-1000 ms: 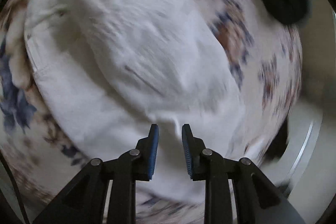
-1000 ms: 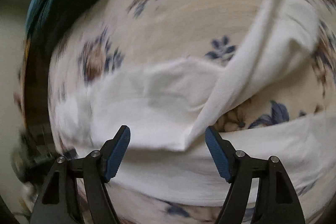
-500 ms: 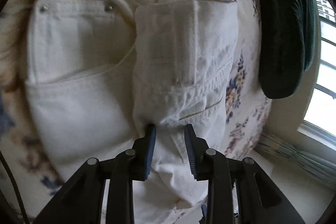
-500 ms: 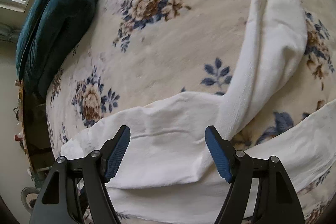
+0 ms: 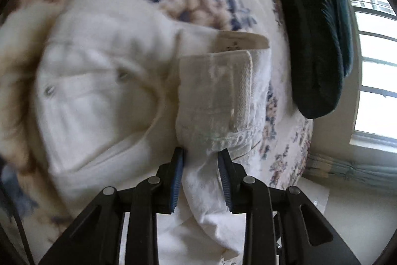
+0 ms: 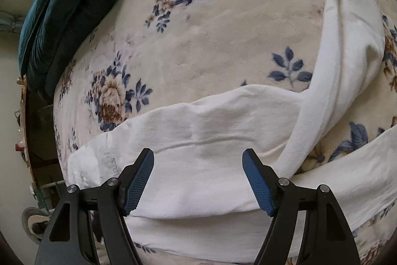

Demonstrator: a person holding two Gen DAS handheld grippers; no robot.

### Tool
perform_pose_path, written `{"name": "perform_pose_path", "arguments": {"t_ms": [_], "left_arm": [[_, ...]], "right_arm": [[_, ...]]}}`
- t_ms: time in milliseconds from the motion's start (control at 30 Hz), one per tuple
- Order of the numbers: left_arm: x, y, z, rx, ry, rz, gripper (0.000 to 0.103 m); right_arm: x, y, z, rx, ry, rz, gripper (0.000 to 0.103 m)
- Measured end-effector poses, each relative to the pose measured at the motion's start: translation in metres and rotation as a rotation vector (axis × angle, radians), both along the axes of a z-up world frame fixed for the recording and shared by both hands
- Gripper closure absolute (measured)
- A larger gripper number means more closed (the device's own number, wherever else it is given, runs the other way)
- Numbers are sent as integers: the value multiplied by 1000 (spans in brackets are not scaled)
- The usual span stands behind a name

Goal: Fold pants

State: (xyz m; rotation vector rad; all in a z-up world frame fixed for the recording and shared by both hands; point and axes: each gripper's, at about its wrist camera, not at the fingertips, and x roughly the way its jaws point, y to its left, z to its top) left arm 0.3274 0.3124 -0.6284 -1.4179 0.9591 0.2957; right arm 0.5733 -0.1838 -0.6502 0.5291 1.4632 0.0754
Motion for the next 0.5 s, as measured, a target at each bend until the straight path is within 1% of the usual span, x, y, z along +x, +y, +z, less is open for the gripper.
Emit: {"name": "perform_pose_path", "arguments": {"t_ms": [33,100,133,200,300,400,433,500], "left_arm": [[1,2,1,-7,-18,3,77],[-2,5,8,-35,-92,16,77],[-3,6,8,-36,-113,16,75],[7,9,4,-11,-96,-9,72],[25,14,-5,-13,-97,-42,72],[34,15,-10,2,-47,-38,73],[34,14,-9,15,-32,-40,75],[36,11,2,69,-36,-50,89]], "right_arm": [[1,1,0,-2,2,3,27],[2,4,0,-10,11,3,27],[2,5,-1,-9,16,4,27],[2,7,-2,-4,25,-2,27],[1,10,-3,-1,34,-1,27],[0,12,-4,-7,39,0,27],[0,12,-5,-11,39,-1,27],[-2,11,-7,-19,47,-5,27]]}}
